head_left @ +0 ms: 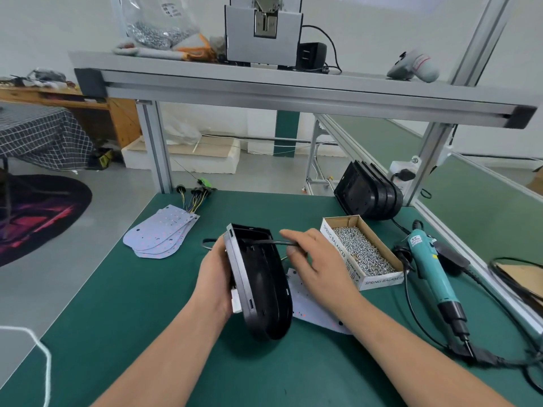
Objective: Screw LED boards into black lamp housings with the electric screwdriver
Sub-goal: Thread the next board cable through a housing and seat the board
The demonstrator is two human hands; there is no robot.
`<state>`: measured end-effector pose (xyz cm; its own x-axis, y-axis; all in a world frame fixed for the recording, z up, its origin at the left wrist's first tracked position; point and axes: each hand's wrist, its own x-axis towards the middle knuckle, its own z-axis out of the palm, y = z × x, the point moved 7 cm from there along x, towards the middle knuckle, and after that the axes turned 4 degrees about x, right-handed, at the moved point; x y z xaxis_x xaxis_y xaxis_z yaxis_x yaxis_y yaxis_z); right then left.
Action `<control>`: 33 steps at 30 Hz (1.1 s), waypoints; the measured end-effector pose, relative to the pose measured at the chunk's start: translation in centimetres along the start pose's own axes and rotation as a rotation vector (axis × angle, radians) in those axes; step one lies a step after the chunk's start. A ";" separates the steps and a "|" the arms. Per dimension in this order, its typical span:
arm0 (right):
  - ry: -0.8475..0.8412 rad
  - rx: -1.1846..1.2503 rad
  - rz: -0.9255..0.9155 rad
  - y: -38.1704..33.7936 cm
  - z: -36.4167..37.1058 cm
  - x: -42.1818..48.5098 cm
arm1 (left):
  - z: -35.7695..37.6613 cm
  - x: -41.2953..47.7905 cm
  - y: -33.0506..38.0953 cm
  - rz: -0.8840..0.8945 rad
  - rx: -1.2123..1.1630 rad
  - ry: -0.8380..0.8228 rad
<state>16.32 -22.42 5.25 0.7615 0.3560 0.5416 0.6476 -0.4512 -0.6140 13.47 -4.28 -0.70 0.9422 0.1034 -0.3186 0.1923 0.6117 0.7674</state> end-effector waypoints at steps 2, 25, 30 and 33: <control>-0.086 -0.130 -0.044 -1.1 0.6 -0.3 | -0.5 -0.1 0.1 0.032 -0.056 0.008; 0.071 -0.017 0.027 -3.9 1.8 0.3 | 1.2 -0.2 -1.4 0.109 -0.043 -0.014; -0.097 0.047 -0.190 -5.9 3.5 1.4 | 1.1 -0.2 -0.9 0.058 -0.151 -0.133; -0.044 0.034 -0.224 -4.7 1.9 1.5 | 0.2 0.2 -0.7 0.053 -0.153 -0.118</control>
<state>14.47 -18.23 7.80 0.5983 0.4803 0.6414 0.8007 -0.3290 -0.5006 13.60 -4.83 -1.21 0.9774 0.0514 -0.2052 0.1059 0.7210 0.6848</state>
